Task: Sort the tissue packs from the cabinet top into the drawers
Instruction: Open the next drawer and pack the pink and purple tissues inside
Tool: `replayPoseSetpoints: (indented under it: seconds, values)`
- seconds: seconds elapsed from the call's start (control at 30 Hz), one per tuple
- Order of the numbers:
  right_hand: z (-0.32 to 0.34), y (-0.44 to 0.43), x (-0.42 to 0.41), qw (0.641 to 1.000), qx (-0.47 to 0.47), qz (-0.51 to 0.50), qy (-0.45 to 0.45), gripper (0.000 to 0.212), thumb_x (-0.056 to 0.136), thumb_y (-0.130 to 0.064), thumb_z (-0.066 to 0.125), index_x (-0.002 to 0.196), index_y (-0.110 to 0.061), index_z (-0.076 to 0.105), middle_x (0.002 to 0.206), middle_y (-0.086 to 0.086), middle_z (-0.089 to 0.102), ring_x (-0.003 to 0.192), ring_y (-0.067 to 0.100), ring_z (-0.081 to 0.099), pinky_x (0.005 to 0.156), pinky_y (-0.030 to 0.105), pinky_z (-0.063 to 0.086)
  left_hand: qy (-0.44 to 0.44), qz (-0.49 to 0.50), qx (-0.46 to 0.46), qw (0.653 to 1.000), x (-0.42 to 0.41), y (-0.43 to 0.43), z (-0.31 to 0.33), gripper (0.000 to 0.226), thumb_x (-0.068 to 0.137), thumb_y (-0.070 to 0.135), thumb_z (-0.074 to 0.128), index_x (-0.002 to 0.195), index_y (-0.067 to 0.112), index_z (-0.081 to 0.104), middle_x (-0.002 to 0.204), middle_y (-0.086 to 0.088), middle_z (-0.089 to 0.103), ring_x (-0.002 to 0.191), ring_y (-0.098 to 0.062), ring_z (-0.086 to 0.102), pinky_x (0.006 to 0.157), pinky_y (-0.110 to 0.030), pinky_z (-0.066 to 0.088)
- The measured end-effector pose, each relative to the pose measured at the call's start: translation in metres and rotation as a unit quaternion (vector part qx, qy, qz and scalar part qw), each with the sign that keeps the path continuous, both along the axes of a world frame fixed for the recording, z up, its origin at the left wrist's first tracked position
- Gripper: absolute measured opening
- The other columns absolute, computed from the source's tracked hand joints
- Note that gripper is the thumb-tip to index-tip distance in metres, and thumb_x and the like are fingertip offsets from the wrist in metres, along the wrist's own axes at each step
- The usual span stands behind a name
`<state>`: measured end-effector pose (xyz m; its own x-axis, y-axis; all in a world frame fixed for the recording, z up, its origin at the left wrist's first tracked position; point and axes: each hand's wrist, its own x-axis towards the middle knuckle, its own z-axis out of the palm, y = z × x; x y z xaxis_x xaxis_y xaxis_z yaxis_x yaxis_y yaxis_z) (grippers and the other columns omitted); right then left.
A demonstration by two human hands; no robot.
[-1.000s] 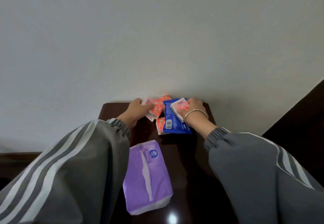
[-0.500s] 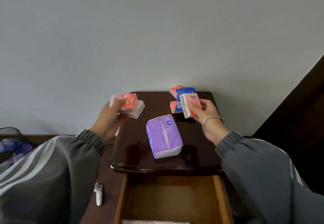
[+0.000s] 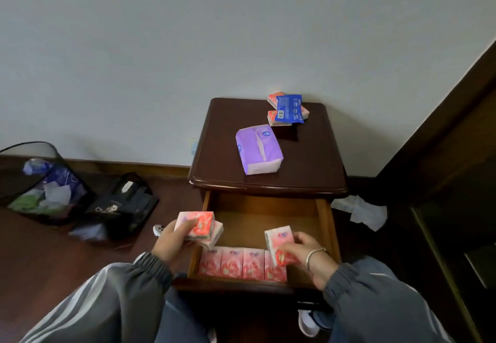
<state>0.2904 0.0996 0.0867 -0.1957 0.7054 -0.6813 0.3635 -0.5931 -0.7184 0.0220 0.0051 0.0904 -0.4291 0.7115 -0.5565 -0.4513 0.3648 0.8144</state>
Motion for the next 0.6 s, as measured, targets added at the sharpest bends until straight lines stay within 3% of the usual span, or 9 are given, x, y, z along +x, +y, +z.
replayPoseSetpoints:
  seconds: [0.07, 0.13, 0.2, 0.27, 0.37, 0.43, 0.5, 0.6]
  values:
    - [-0.01, -0.019, -0.018, 0.999, -0.003, 0.022, -0.029, 0.028, 0.077, -0.004, 0.07, 0.103, -0.007, 0.061, 0.091, 0.009, 0.07, 0.072, 0.018, 0.068, 0.06, 0.028, 0.057, 0.025, 0.046, -0.018, 0.998, -0.007, -0.007, -0.007, 0.026, 0.092, 0.017, 0.056, 0.107, -0.002, 0.065, 0.097, -0.02, 0.071, 0.085, -0.027, 0.069, 0.076, -0.039, 0.057]
    - [-0.02, -0.032, -0.042, 0.994, 0.031, 0.076, -0.077, 0.033, 0.075, -0.013, 0.073, 0.106, -0.009, 0.062, 0.101, 0.008, 0.069, 0.087, 0.021, 0.067, 0.076, 0.032, 0.057, 0.052, 0.069, -0.04, 0.995, -0.017, -0.013, -0.008, 0.033, 0.091, 0.023, 0.058, 0.114, 0.0, 0.064, 0.114, -0.023, 0.063, 0.102, -0.035, 0.063, 0.092, -0.049, 0.05]
    - [-0.024, -0.041, -0.068, 0.98, 0.071, 0.134, -0.126, 0.035, 0.074, -0.025, 0.074, 0.105, -0.012, 0.063, 0.106, 0.005, 0.068, 0.098, 0.022, 0.064, 0.088, 0.034, 0.052, 0.05, 0.096, -0.034, 0.994, -0.024, -0.019, -0.006, 0.037, 0.09, 0.022, 0.058, 0.116, -0.003, 0.061, 0.11, -0.023, 0.063, 0.094, -0.035, 0.062, 0.081, -0.044, 0.05]
    - [-0.026, -0.046, -0.094, 0.974, 0.093, 0.156, -0.135, 0.037, 0.075, -0.031, 0.073, 0.106, -0.012, 0.064, 0.108, 0.005, 0.069, 0.099, 0.023, 0.064, 0.089, 0.035, 0.051, 0.034, 0.121, -0.018, 0.992, -0.029, -0.026, 0.0, 0.034, 0.09, 0.019, 0.058, 0.115, -0.003, 0.06, 0.102, -0.022, 0.065, 0.083, -0.029, 0.062, 0.07, -0.036, 0.049]
    - [-0.029, -0.049, -0.124, 0.974, 0.097, 0.152, -0.133, 0.045, 0.077, -0.031, 0.073, 0.115, -0.012, 0.056, 0.117, 0.006, 0.065, 0.104, 0.023, 0.061, 0.092, 0.035, 0.049, 0.025, 0.134, -0.005, 0.991, -0.038, -0.037, 0.004, 0.033, 0.093, 0.017, 0.054, 0.118, -0.005, 0.058, 0.104, -0.026, 0.062, 0.082, -0.03, 0.061, 0.072, -0.038, 0.049]
    - [-0.031, -0.05, -0.135, 0.966, 0.099, 0.175, -0.159, 0.061, 0.079, -0.03, 0.071, 0.131, -0.016, 0.042, 0.125, 0.005, 0.06, 0.113, 0.024, 0.057, 0.098, 0.036, 0.045, 0.017, 0.136, 0.002, 0.991, -0.043, -0.044, 0.005, 0.031, 0.094, 0.015, 0.051, 0.118, -0.005, 0.057, 0.1, -0.025, 0.062, 0.079, -0.029, 0.06, 0.067, -0.037, 0.051]
    - [-0.033, -0.051, -0.139, 0.943, 0.111, 0.239, -0.203, 0.066, 0.084, -0.03, 0.066, 0.139, -0.021, 0.031, 0.129, 0.004, 0.055, 0.118, 0.025, 0.053, 0.101, 0.038, 0.043, 0.003, 0.138, 0.009, 0.99, -0.046, -0.05, 0.004, 0.028, 0.095, 0.014, 0.05, 0.115, -0.003, 0.057, 0.094, -0.022, 0.064, 0.077, -0.027, 0.061, 0.06, -0.034, 0.056]
    - [-0.032, -0.055, -0.137, 0.893, 0.164, 0.336, -0.25, 0.053, 0.093, -0.035, 0.049, 0.142, -0.022, 0.033, 0.144, 0.006, 0.04, 0.128, 0.026, 0.044, 0.106, 0.037, 0.039, -0.018, 0.137, 0.013, 0.99, -0.046, -0.055, 0.0, 0.026, 0.095, 0.013, 0.051, 0.114, -0.003, 0.058, 0.091, -0.019, 0.066, 0.076, -0.025, 0.063, 0.054, -0.027, 0.057]
